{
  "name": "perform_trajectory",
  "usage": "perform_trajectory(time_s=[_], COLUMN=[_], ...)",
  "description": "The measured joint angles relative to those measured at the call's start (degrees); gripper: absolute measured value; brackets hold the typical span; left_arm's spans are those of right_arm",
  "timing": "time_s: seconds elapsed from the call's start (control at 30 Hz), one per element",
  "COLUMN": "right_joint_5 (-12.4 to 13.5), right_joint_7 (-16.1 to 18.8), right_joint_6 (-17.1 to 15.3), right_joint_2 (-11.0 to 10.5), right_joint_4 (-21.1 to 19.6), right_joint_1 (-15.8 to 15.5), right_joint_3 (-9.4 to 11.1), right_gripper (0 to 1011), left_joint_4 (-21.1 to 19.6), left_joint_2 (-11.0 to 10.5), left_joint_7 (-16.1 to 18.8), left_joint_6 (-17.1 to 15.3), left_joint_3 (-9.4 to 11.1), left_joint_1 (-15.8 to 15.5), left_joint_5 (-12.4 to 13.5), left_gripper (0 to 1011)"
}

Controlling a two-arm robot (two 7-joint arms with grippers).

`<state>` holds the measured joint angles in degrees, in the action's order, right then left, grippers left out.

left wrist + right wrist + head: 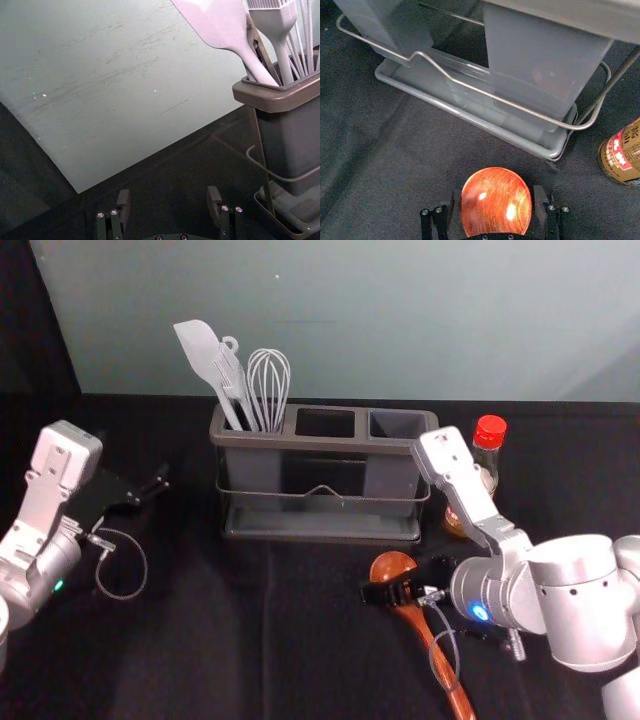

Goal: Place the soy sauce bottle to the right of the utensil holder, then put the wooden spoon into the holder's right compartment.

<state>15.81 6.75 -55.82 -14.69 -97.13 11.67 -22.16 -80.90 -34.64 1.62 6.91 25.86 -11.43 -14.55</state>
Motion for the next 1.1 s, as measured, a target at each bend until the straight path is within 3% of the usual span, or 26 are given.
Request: perform_trajectory(time_s=[0.27, 0.7, 0.97, 1.1], right_joint_5=[-1.08, -0.99, -0.94, -0.91], right_joint_7=[1.29, 1.11, 0.98, 0.95], right_joint_6=[1.92, 1.48, 1.27, 1.24], right_joint_2=[0.22, 0.26, 0.28, 0.28], right_joint_4=[1.54, 1.4, 1.32, 1.29], right_joint_1=[0.41, 0.4, 0.36, 0.35], right_joint_3=[-0.3, -0.24, -0.18, -0.18], right_gripper=[1002, 1000, 836, 833], left_joint_4=[0.0, 0.0, 0.0, 0.0], left_joint_2=[0.0, 0.0, 0.0, 0.0], left_joint_7=[0.0, 0.0, 0.0, 0.0], left_joint_6=[0.0, 0.0, 0.0, 0.0], left_joint_3=[0.0, 0.0, 0.0, 0.0], left_joint_1=[0.0, 0.0, 0.0, 0.0], left_joint_5=[0.0, 0.0, 0.0, 0.0], left_gripper=[1005, 1005, 1005, 1005])
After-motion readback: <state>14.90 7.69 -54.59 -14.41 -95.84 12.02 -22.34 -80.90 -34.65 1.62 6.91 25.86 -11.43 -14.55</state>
